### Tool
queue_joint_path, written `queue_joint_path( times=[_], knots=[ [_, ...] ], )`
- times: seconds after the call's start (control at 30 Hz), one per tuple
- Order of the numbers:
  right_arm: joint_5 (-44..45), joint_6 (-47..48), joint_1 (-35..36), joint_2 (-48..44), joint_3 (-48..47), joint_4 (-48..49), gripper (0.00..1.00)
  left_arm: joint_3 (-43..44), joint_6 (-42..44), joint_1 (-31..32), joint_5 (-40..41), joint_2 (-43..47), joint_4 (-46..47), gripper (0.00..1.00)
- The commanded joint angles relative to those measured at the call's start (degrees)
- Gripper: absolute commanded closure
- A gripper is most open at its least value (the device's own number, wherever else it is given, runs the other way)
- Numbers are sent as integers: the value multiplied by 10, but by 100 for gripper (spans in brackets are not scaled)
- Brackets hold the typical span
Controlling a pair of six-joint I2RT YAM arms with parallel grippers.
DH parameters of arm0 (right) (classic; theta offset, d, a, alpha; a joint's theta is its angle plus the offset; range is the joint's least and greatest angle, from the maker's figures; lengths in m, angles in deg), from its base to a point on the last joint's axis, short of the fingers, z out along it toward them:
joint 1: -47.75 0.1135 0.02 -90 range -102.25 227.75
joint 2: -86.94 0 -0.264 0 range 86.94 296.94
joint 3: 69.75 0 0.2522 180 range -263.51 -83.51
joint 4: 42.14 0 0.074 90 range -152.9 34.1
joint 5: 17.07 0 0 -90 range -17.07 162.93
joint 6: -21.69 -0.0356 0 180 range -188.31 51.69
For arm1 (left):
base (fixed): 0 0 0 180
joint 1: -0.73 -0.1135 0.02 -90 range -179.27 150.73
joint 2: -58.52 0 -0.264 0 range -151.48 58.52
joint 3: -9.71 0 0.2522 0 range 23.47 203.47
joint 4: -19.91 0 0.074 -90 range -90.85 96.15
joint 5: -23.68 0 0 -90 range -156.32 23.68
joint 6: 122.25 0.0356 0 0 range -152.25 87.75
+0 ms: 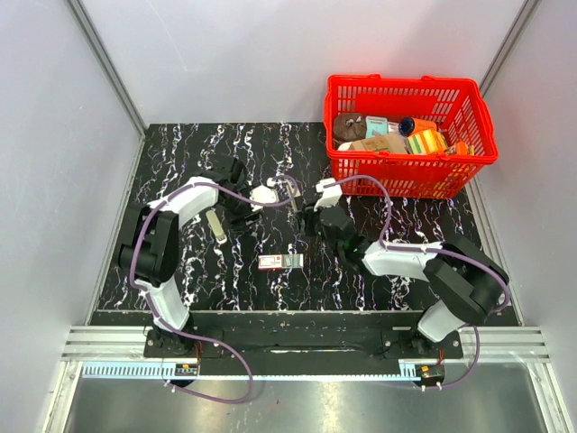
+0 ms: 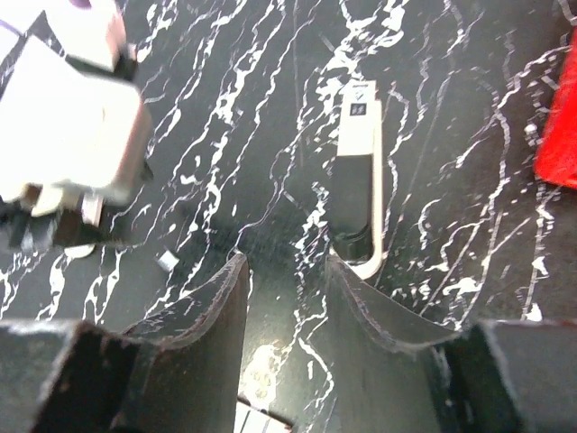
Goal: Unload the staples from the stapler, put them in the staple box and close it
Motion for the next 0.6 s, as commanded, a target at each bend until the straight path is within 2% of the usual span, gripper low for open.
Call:
queue_joint_path(
  times=[0.0, 0.57],
  knots=[
    [-6, -11, -28, -38, 19, 66, 55, 23, 98, 25, 0, -27, -12, 37],
    [-26, -29, -42, -38, 22, 69, 55, 1, 127, 54, -18, -46, -13, 38]
  ],
)
